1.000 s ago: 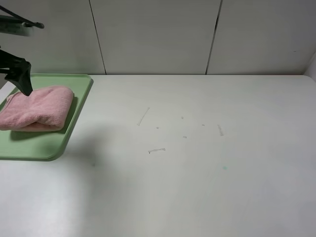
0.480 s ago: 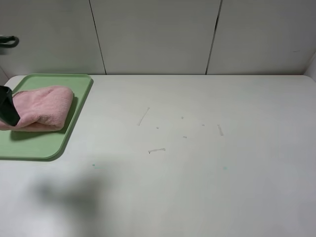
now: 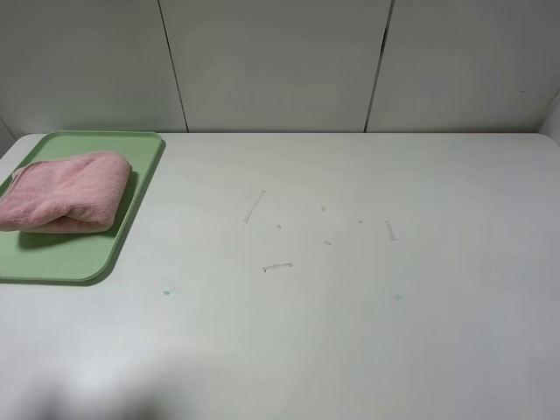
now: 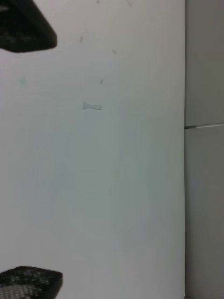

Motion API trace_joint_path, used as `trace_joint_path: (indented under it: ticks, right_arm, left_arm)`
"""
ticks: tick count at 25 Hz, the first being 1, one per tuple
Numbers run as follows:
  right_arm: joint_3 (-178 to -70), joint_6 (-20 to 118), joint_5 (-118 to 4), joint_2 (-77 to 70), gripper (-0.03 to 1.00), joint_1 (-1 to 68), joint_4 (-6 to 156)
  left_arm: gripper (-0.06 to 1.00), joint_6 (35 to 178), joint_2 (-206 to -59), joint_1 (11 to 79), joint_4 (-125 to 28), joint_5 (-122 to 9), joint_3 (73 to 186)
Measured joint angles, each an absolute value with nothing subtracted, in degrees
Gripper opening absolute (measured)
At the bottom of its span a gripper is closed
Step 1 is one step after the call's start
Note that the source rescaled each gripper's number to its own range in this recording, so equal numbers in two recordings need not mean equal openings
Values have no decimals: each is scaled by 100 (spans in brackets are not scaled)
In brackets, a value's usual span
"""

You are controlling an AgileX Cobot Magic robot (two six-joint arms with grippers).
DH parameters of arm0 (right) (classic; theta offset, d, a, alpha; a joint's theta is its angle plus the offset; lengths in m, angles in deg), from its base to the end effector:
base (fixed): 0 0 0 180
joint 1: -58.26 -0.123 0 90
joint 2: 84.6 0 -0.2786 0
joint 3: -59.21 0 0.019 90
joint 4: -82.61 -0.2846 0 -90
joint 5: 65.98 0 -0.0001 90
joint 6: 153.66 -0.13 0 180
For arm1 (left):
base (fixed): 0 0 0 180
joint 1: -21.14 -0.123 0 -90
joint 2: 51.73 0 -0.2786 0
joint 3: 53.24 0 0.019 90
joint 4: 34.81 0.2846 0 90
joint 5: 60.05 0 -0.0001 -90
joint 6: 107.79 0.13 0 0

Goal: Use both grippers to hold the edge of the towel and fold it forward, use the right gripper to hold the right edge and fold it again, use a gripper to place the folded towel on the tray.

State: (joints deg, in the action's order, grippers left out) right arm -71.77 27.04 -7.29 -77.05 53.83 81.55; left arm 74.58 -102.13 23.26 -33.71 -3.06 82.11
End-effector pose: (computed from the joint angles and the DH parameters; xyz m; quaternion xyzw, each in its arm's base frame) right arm 0.0680 0.0073 0.2767 -0.0380 0.8437 0.0267 0.5348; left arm 0.1684 -0.0041 0.2167 0.0411 0.9695 0.0096 0.2416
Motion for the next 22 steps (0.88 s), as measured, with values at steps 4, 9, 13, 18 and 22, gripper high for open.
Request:
trace_joint_path:
  ticks: [4,9,13,18,22]
  right_arm:
    - [-7177,2704,-729,-7705,100,5383,8155]
    - [-7177,2704,-729,-7705,100,5383,8155]
    - [-7177,2704,-729,-7705,100,5383,8155]
    - [-7177,2704,-729,-7705,100,5383,8155]
    - [-7177,2704,-729,-7705,100,5383,8155]
  left_arm:
    - [100,7427,-9190,2326,-3544,-128,7879]
    - [100,7295,-8509,2326,-3634,52,7812]
    - [100,7283,-8097,2326,-3996,28,7782]
    - [100,7288,-7520,2326,-4064,12,7764]
    - [100,7293,-7030,2326,-4076,7,7764]
